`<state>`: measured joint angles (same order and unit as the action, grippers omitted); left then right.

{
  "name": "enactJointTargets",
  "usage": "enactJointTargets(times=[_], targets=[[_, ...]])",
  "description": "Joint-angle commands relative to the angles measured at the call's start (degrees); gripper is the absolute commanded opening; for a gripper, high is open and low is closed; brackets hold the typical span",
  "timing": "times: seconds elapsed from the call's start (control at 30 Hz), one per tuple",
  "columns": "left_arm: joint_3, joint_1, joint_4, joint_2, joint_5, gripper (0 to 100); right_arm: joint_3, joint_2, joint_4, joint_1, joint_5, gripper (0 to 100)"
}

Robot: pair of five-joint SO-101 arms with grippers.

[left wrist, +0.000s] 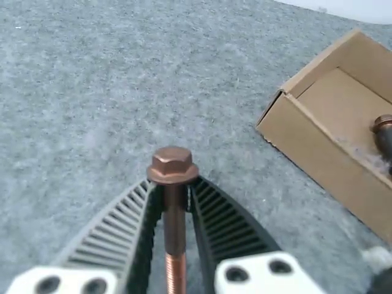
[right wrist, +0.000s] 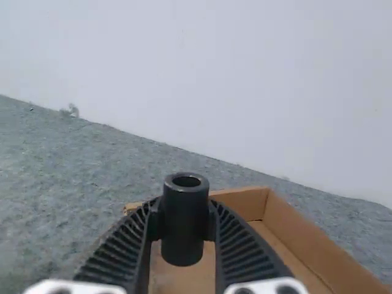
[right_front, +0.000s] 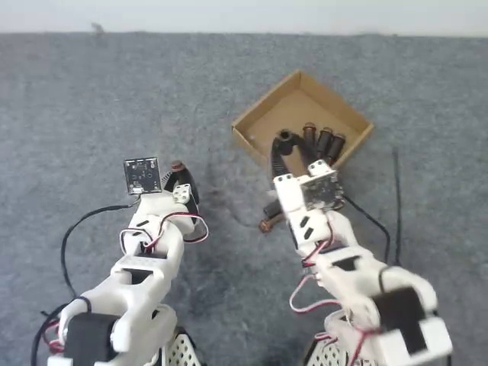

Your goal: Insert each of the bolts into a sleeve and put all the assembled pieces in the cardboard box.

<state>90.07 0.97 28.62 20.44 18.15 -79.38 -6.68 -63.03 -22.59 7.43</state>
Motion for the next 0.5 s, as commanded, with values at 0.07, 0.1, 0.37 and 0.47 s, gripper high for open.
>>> enactJointTargets(times=[0.07, 0.1, 0.37, 0.47], targets=[[-0.4, -0.1, 1.7, 2.6, -0.1, 1, 7.9, 9.4, -6.8, -5.1, -0.4, 0.6], [-0.5, 0.0, 1.7, 2.6, -0.1, 1, 9.1, 11.4, -7.5, -5.7, -0.4, 0.6], [-0.7, 0.0, 1.9, 2.5, -0.3, 1, 9.1, 22.3, -14.6, -6.9, -0.4, 0.6], [-0.2, 0.0, 4.4, 2.1, -0.4, 1, 5.6, 22.0, -18.1, -9.2, -0.4, 0.6]])
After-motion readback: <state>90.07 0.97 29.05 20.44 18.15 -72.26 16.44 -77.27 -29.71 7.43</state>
